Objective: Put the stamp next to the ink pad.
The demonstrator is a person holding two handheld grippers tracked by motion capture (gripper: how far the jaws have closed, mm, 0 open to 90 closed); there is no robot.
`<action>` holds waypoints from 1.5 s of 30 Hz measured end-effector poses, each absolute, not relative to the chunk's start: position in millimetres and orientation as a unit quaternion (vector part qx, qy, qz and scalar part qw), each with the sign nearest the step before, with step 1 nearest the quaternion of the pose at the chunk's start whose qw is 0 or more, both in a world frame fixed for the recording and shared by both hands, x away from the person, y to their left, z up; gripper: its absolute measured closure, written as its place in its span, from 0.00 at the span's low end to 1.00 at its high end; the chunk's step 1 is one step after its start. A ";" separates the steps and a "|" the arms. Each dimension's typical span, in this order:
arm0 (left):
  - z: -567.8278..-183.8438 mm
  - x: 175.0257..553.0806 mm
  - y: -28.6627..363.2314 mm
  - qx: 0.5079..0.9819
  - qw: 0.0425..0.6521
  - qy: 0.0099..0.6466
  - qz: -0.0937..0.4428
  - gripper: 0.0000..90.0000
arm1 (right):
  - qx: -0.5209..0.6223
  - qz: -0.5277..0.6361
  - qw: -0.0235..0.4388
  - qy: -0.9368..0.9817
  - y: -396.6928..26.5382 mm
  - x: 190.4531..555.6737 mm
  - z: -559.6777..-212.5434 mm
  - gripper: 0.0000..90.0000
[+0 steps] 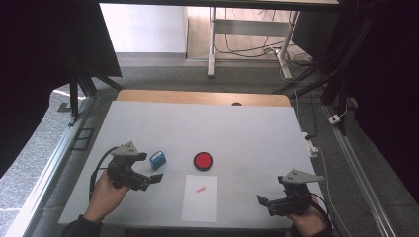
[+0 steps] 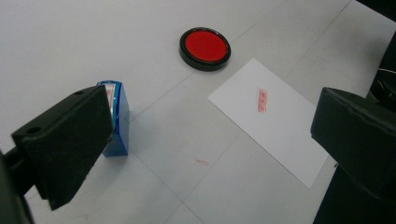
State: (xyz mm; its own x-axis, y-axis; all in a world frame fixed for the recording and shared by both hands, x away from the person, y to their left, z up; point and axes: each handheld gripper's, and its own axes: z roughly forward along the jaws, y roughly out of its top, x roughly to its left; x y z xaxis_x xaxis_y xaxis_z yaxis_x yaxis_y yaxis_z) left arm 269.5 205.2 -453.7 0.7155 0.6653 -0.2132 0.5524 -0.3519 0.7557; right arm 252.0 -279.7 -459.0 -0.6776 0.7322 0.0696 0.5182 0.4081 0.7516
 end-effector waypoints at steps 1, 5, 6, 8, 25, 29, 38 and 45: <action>-453.8 267.1 206.6 0.818 0.434 0.371 0.065 0.00 | 0.379 0.392 0.137 0.827 -279.9 251.9 -459.0 0.00; -454.2 256.6 212.0 0.814 0.440 0.374 0.069 0.00 | 0.378 0.390 0.137 0.828 -279.6 251.9 -459.0 0.00; -454.1 253.8 213.3 0.812 0.441 0.375 0.072 0.00 | 0.378 0.389 0.137 0.829 -279.5 251.8 -459.0 0.00; -453.7 248.5 215.6 0.810 0.443 0.376 0.075 0.00 | 0.378 0.389 0.137 0.829 -279.6 251.8 -459.0 0.00; -463.3 214.5 238.9 0.797 0.442 0.402 0.083 0.00 | 0.382 0.389 0.137 0.827 -280.0 252.0 -459.2 0.00; -468.0 208.3 244.4 0.797 0.433 0.413 0.081 0.00 | 0.379 0.385 0.136 0.830 -279.5 252.0 -459.1 0.00; -474.6 199.7 254.1 0.796 0.414 0.434 0.083 0.00 | 0.378 0.385 0.135 0.831 -279.0 251.8 -459.3 0.00; -476.3 196.0 255.1 0.800 0.382 0.452 0.098 0.00 | 0.375 0.382 0.137 0.833 -277.6 251.6 -459.5 0.00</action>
